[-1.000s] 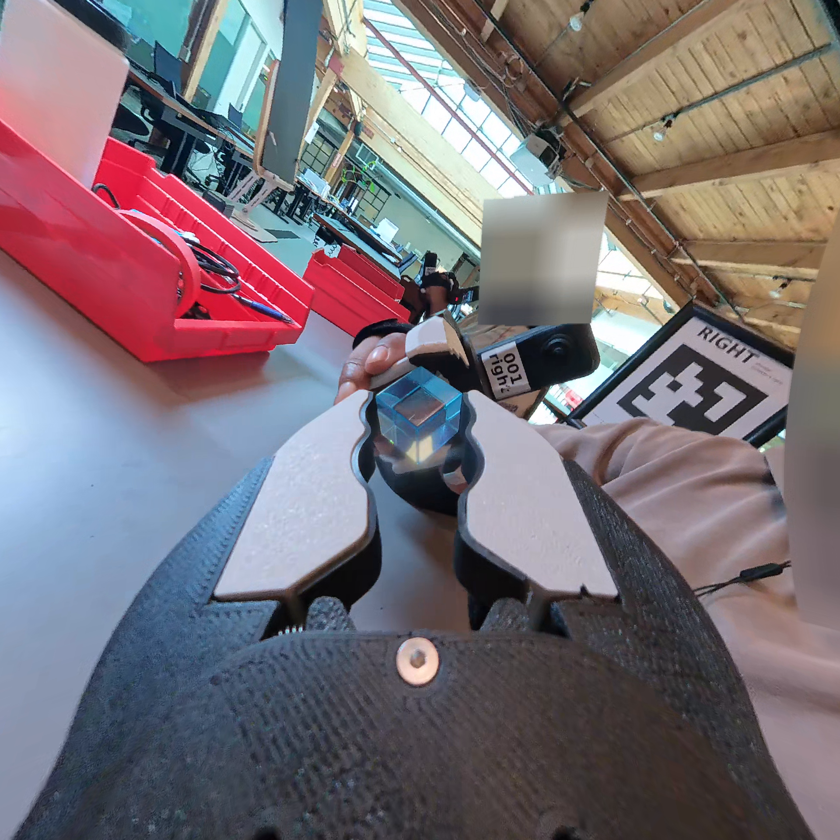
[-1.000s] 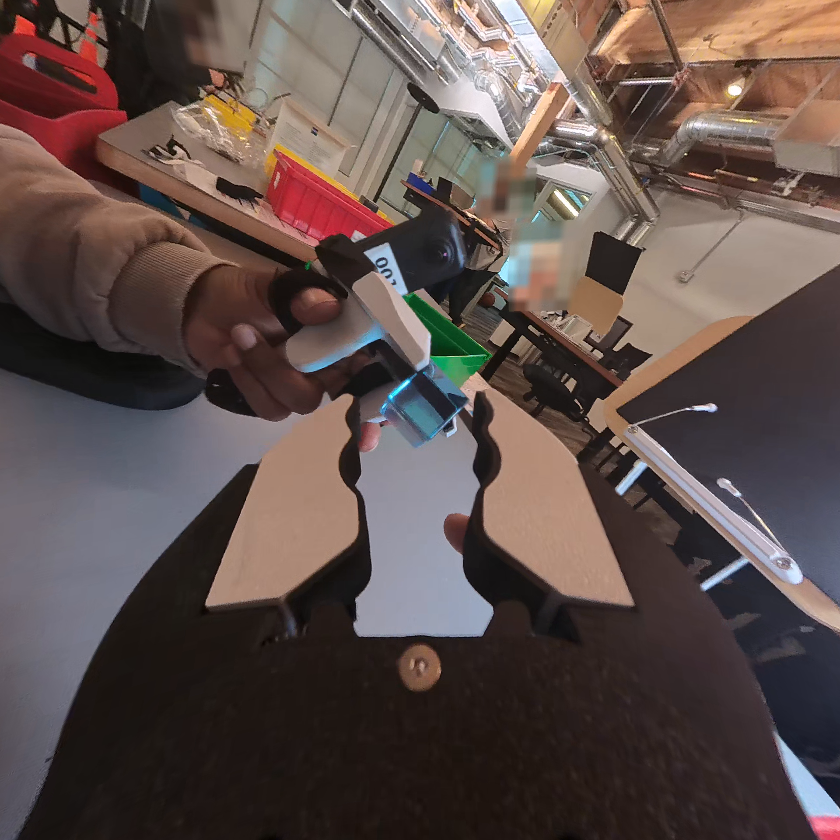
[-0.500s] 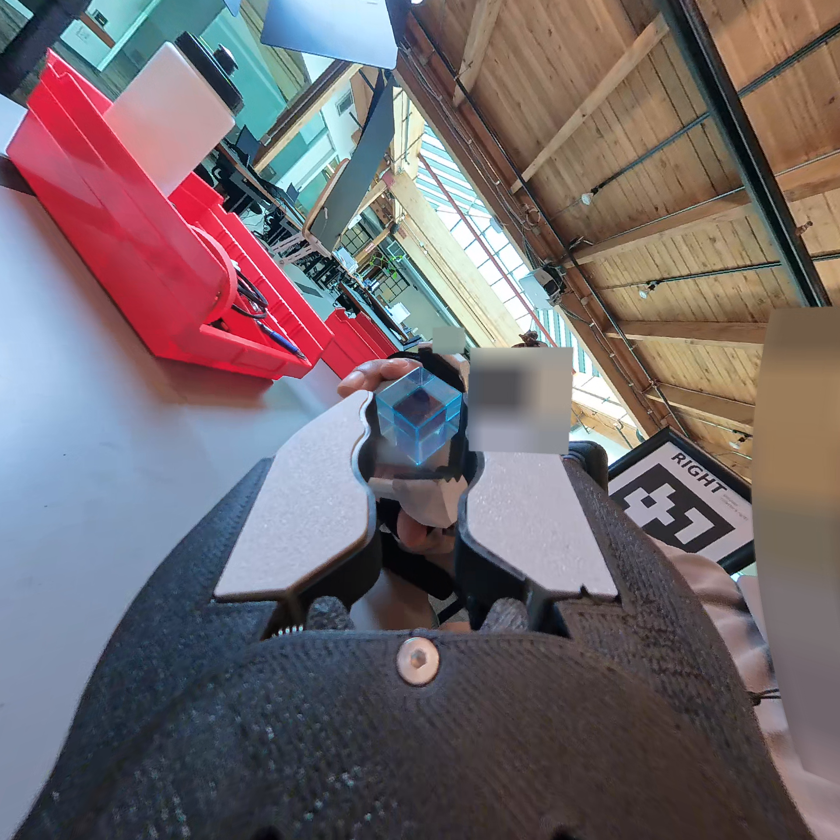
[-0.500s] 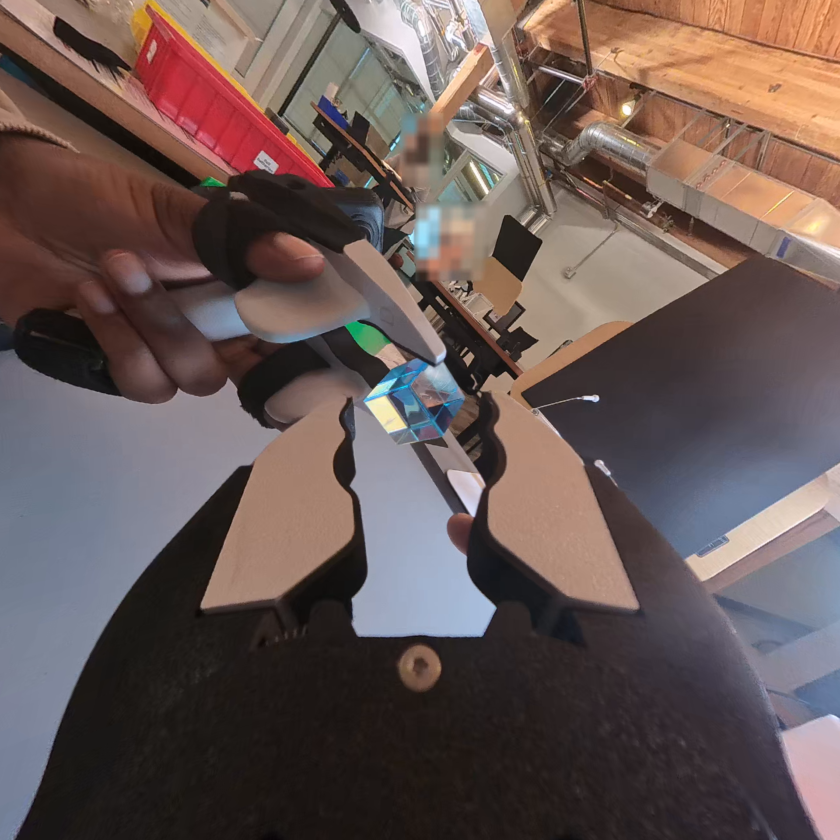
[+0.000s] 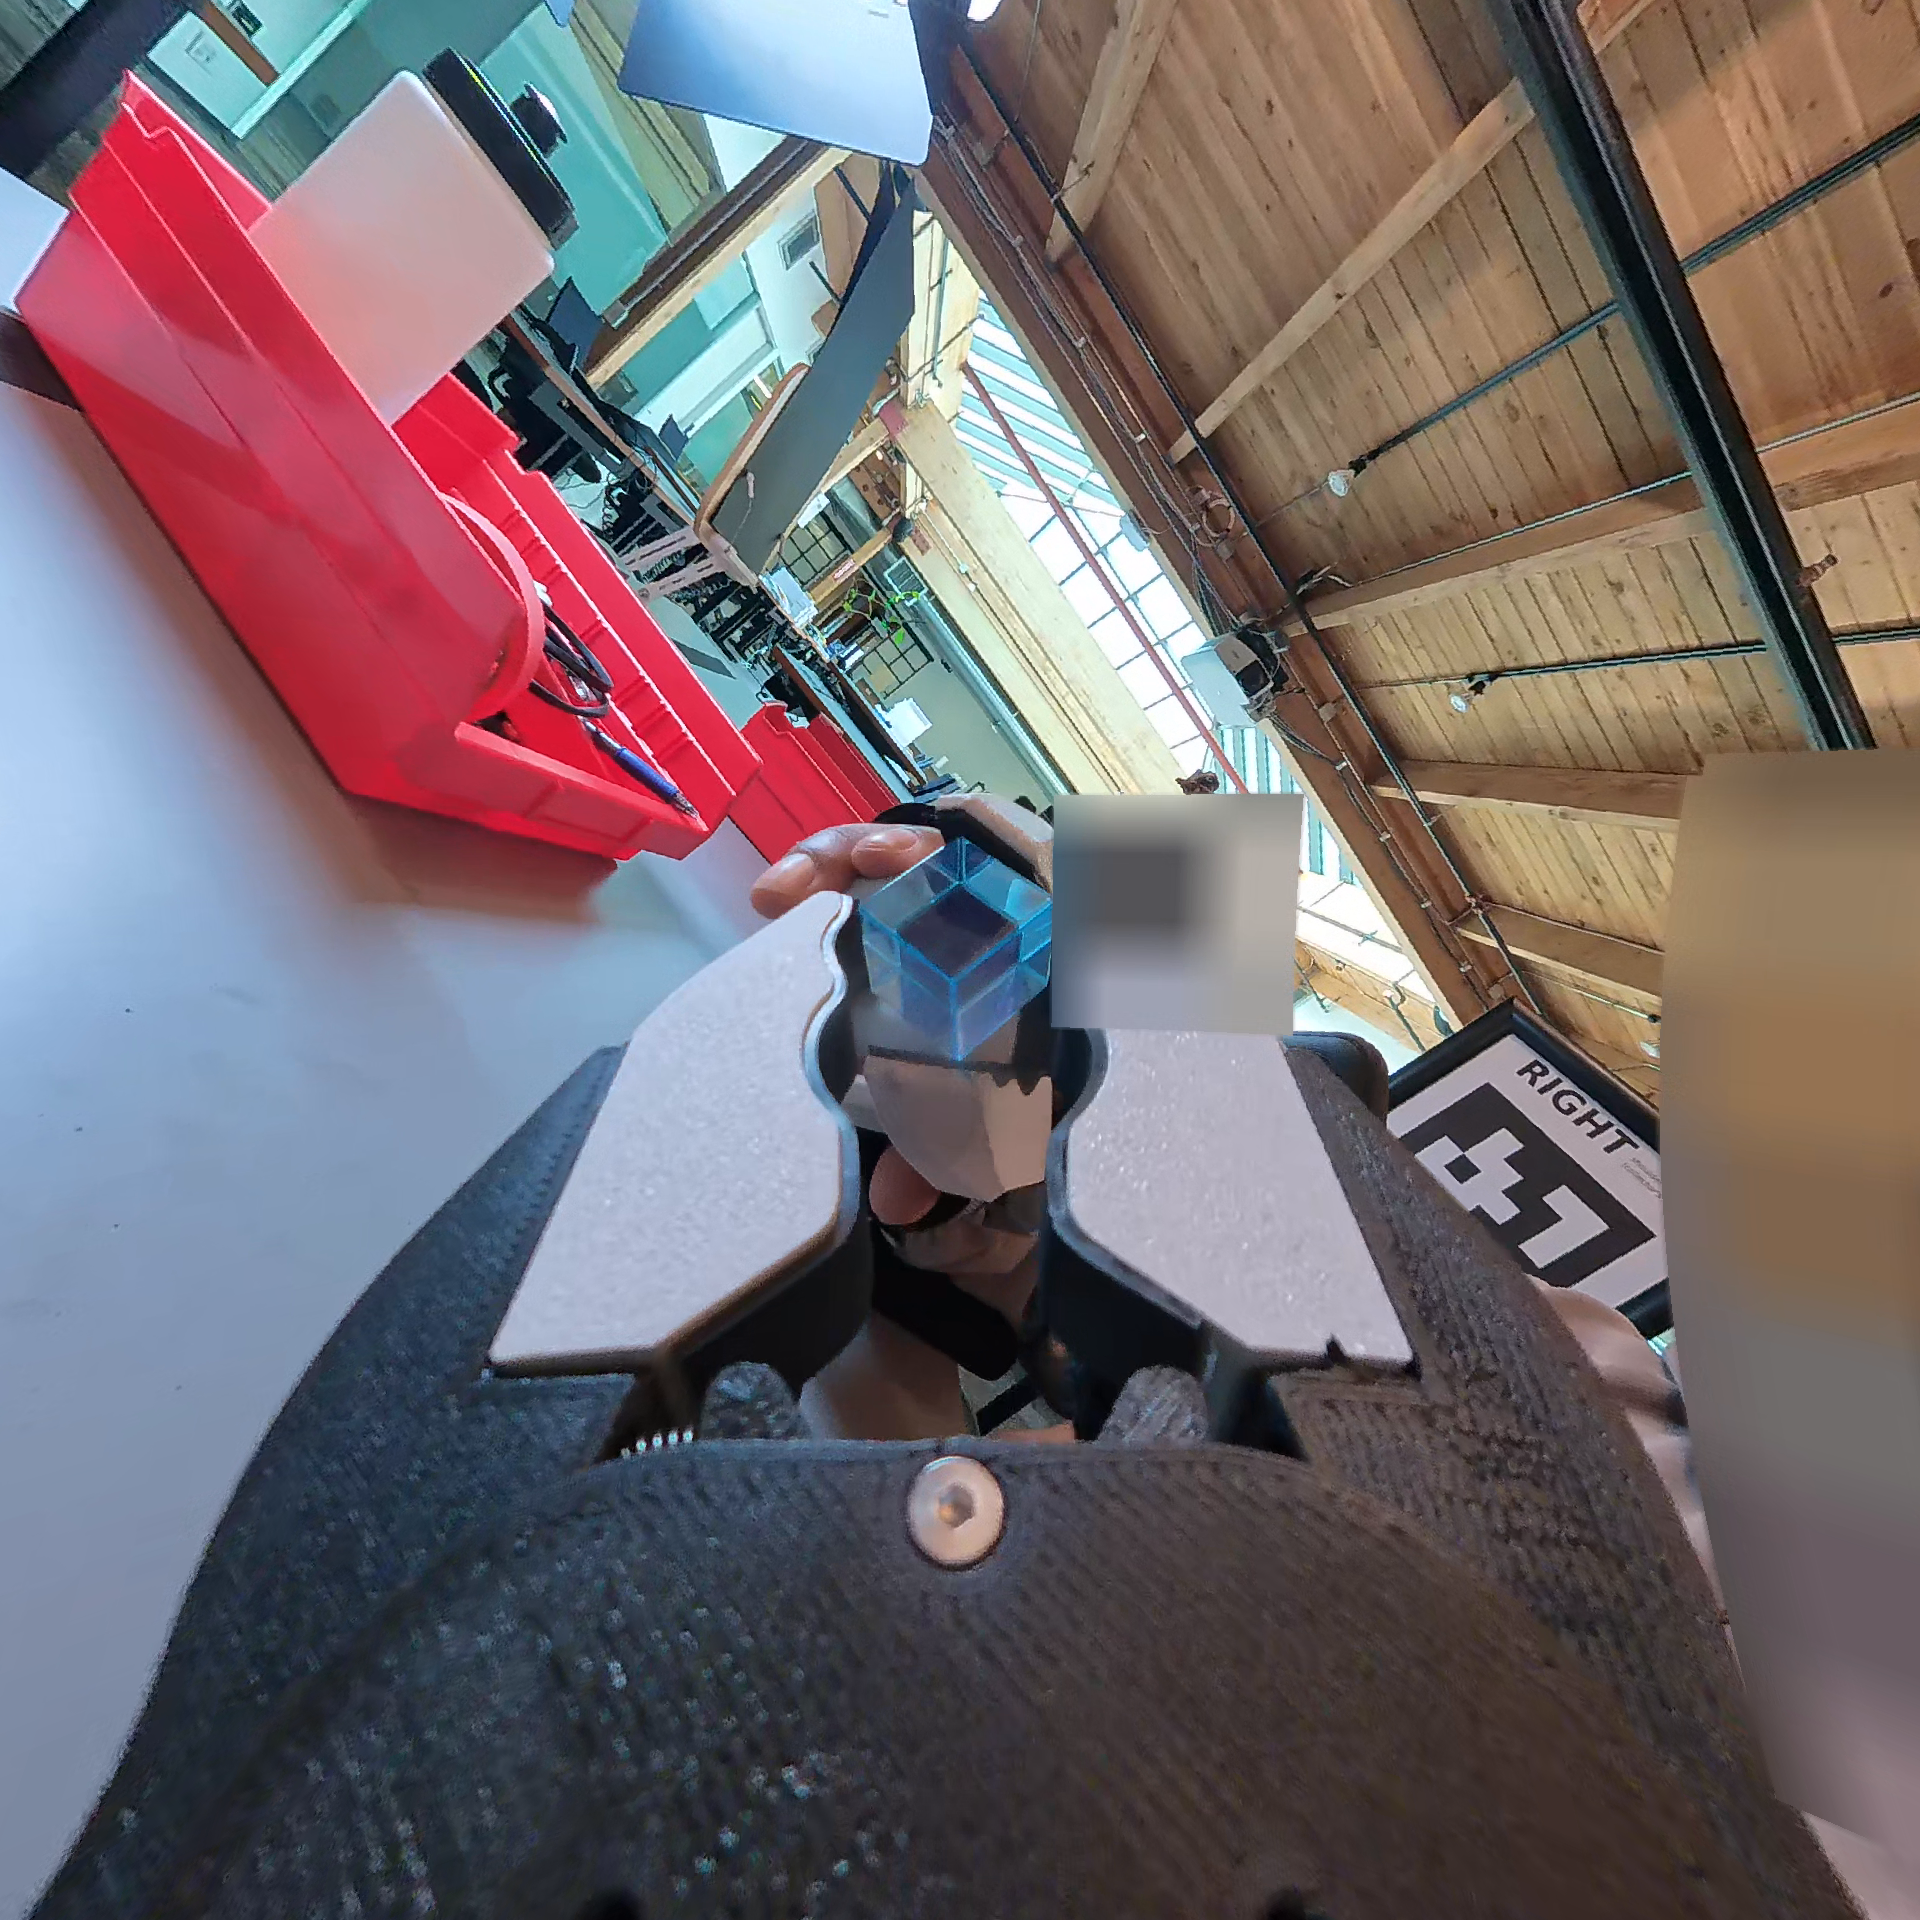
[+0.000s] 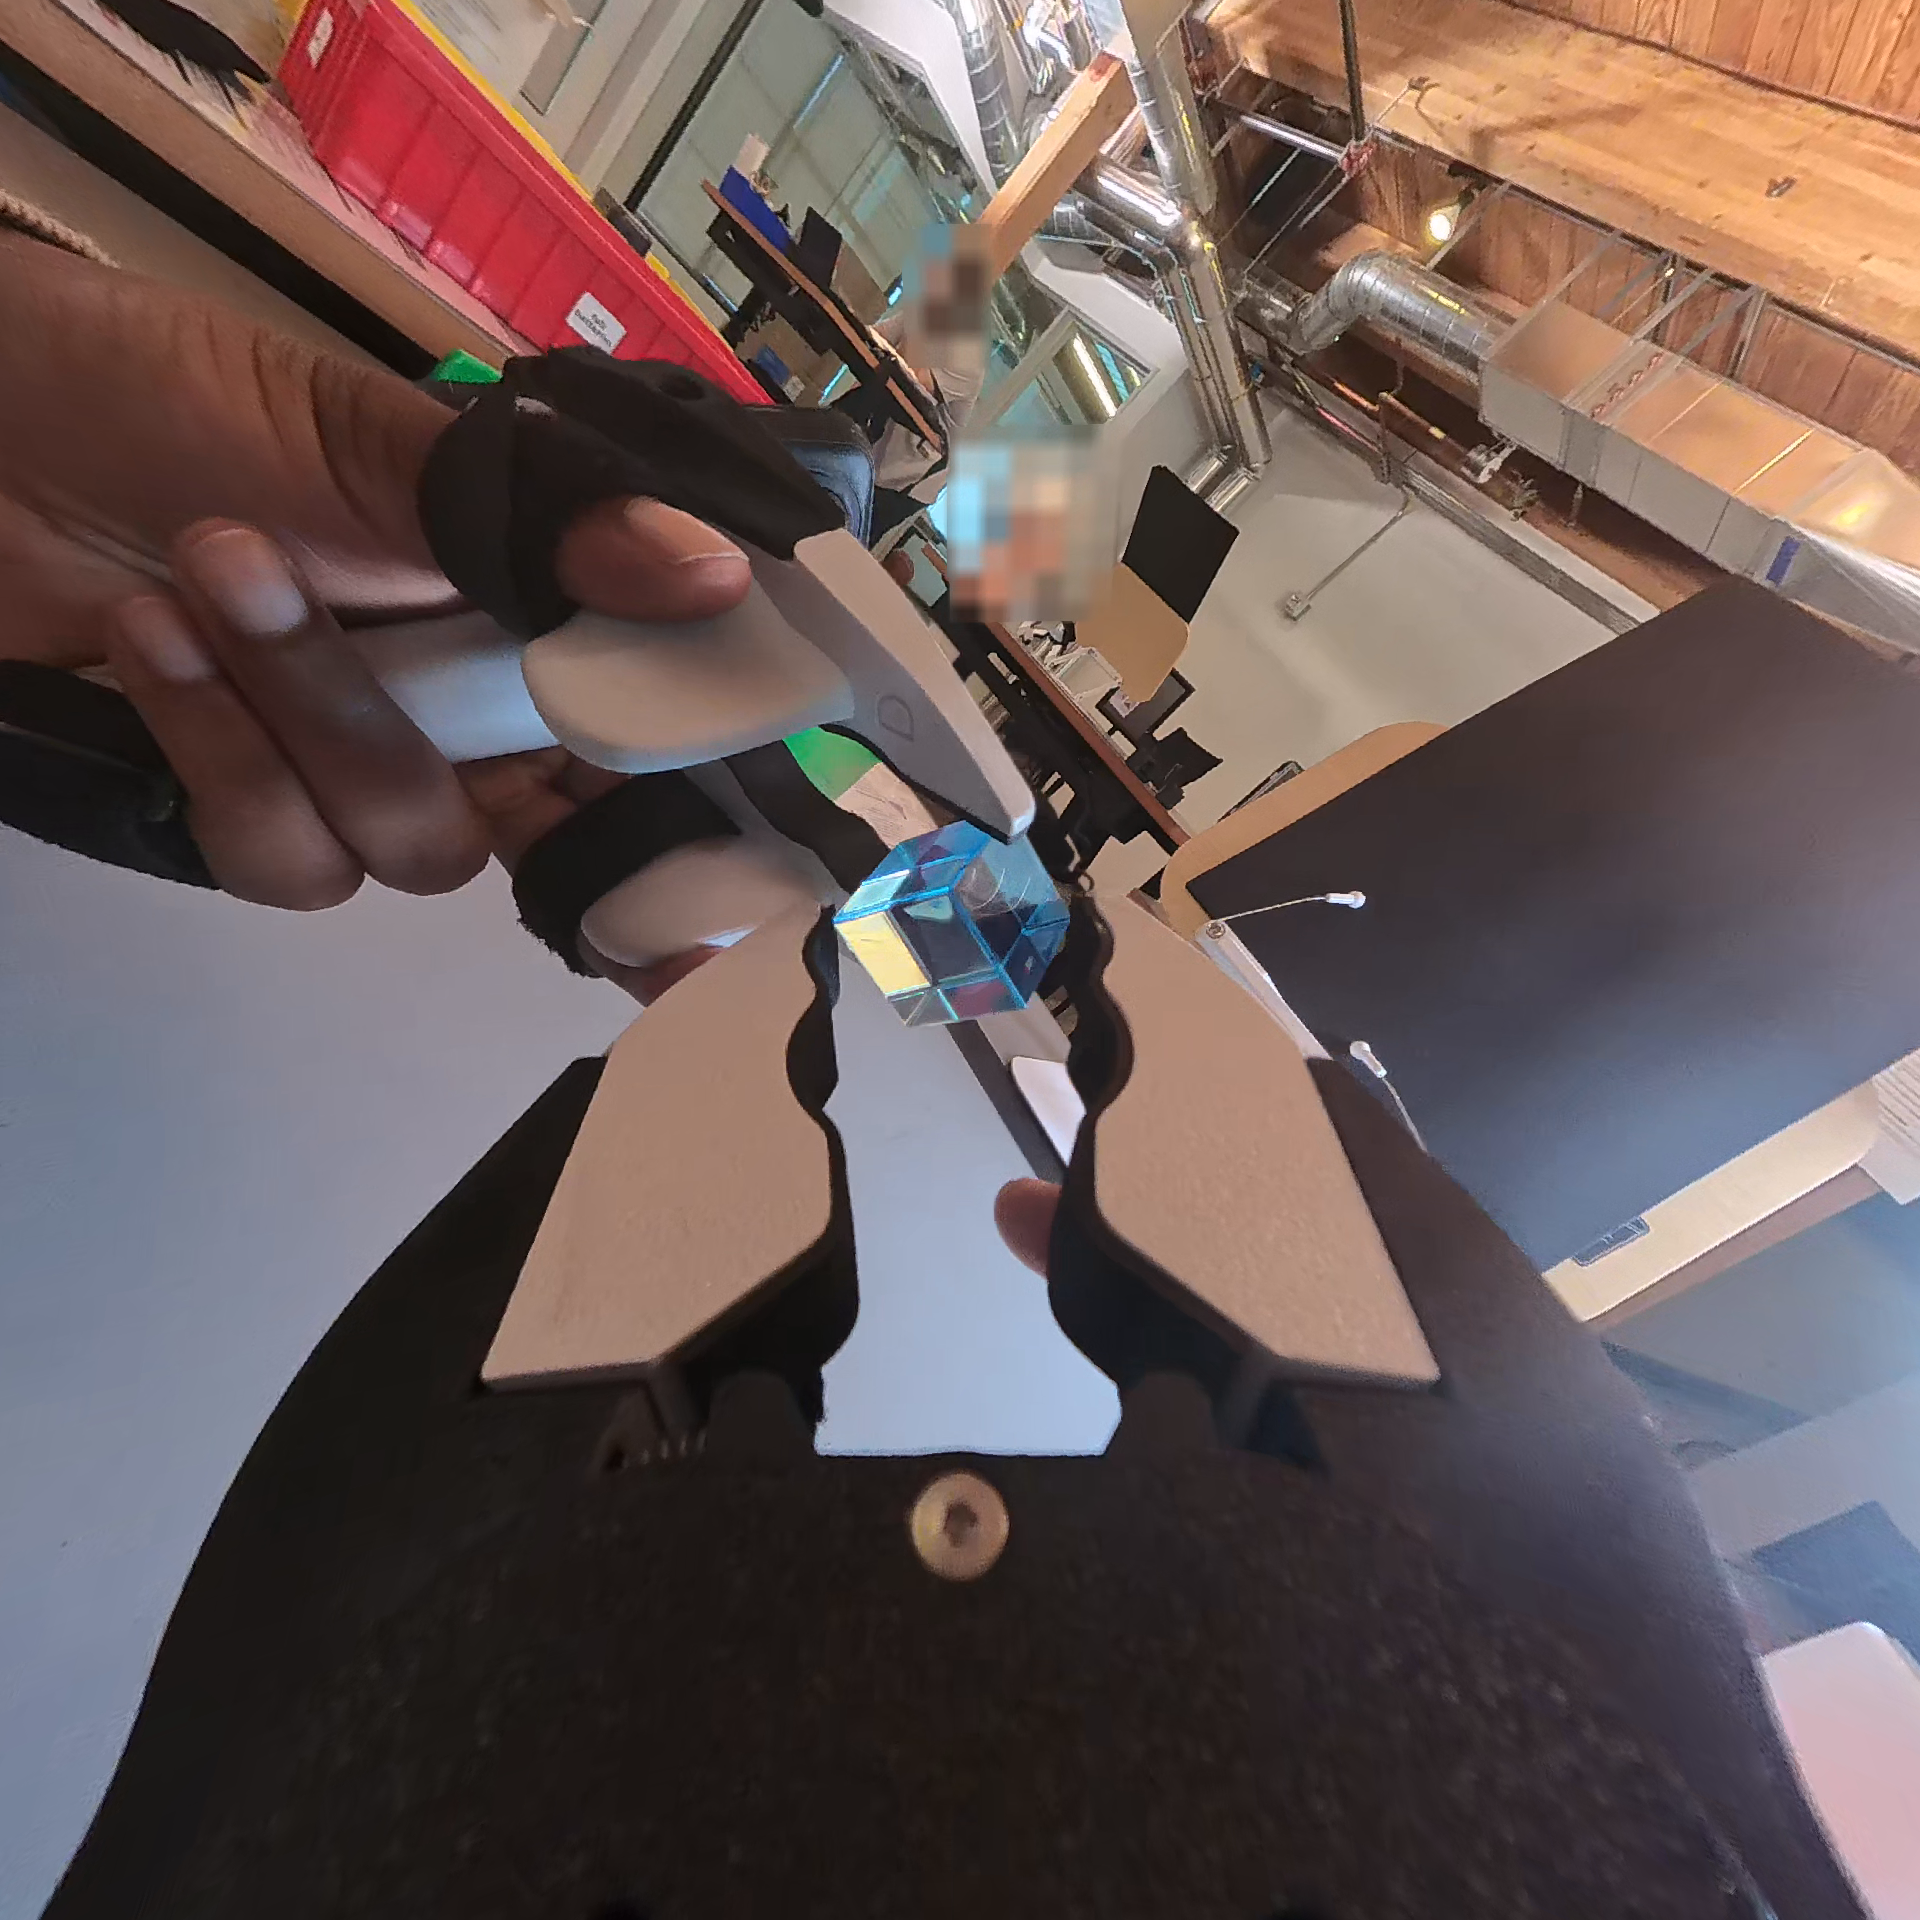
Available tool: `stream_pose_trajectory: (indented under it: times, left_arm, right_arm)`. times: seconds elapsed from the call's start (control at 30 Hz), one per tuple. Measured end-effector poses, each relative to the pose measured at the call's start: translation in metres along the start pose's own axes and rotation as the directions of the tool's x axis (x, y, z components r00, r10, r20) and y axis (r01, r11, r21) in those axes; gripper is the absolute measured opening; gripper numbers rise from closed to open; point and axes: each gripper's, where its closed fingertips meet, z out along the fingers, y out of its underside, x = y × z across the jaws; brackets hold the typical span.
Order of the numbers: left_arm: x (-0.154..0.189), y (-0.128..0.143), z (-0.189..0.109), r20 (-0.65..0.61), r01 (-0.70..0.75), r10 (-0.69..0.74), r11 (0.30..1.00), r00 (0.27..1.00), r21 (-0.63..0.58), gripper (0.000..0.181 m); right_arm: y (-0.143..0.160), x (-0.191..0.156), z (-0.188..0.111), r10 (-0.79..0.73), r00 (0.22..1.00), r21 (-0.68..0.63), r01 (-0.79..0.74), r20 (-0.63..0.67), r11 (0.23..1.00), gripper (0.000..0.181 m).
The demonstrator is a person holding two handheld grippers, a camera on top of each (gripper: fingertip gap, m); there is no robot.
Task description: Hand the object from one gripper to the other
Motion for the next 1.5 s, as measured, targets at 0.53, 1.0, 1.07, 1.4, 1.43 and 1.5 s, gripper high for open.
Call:
stream_pose_trajectory:
  times: [0.53, 1.0, 1.07, 1.4, 1.43, 1.5]
  left_arm:
    - [0.023, -0.063, -0.035, 0.168, -0.534, 0.517, 0.841, 0.839, 0.082, 0.065]
    - [0.000, -0.079, -0.050, 0.302, -0.664, 0.634, 0.747, 0.712, -0.003, 0.066]
    - [0.000, -0.076, -0.048, 0.302, -0.689, 0.663, 0.725, 0.685, -0.029, 0.065]
    - [0.023, -0.013, -0.026, -0.018, -0.887, 0.910, 0.400, 0.415, -0.231, 0.067]
    - [0.021, -0.008, -0.025, -0.035, -0.903, 0.929, 0.348, 0.368, -0.252, 0.066]
    - [0.018, 0.002, -0.023, -0.068, -0.919, 0.951, 0.272, 0.303, -0.285, 0.066]
  right_arm:
    - [0.016, 0.038, -0.010, 0.134, 0.991, -0.027, -0.134, -0.015, 0.991, 0.042]
    - [0.029, 0.040, -0.010, 0.123, 0.992, -0.077, -0.123, 0.004, 0.989, 0.042]
    - [0.029, 0.039, -0.009, 0.125, 0.992, -0.079, -0.123, 0.011, 0.989, 0.042]
    - [0.026, 0.014, -0.009, 0.438, 0.860, -0.142, -0.415, 0.261, 0.899, 0.041]
    - [0.025, 0.009, -0.011, 0.528, 0.787, -0.179, -0.497, 0.319, 0.849, 0.041]
    - [0.021, -0.004, -0.017, 0.685, 0.583, -0.273, -0.640, 0.438, 0.719, 0.041]
